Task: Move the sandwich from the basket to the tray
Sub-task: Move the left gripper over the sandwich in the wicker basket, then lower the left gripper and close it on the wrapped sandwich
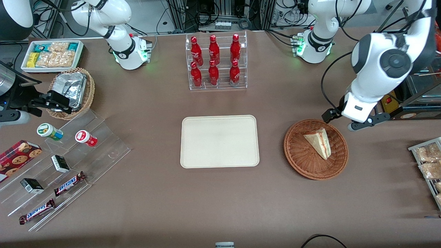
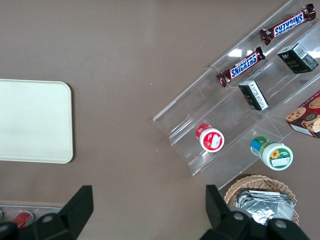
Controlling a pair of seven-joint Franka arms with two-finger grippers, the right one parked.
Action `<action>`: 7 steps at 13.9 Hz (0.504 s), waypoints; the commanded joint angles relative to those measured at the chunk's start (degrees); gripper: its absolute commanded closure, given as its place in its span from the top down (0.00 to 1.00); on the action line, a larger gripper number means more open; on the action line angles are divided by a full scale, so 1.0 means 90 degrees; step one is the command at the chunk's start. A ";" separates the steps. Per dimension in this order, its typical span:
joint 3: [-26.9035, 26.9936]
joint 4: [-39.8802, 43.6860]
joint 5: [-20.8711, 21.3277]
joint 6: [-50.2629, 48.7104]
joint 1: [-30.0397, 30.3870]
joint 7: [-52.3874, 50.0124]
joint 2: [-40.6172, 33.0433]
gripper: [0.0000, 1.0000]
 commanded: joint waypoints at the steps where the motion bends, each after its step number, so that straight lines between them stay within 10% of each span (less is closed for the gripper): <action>1: -0.0004 -0.0331 0.0132 0.0423 -0.0054 -0.0671 0.0078 1.00; 7: -0.0004 -0.0380 0.0452 0.1205 -0.0045 -0.1258 0.0938 1.00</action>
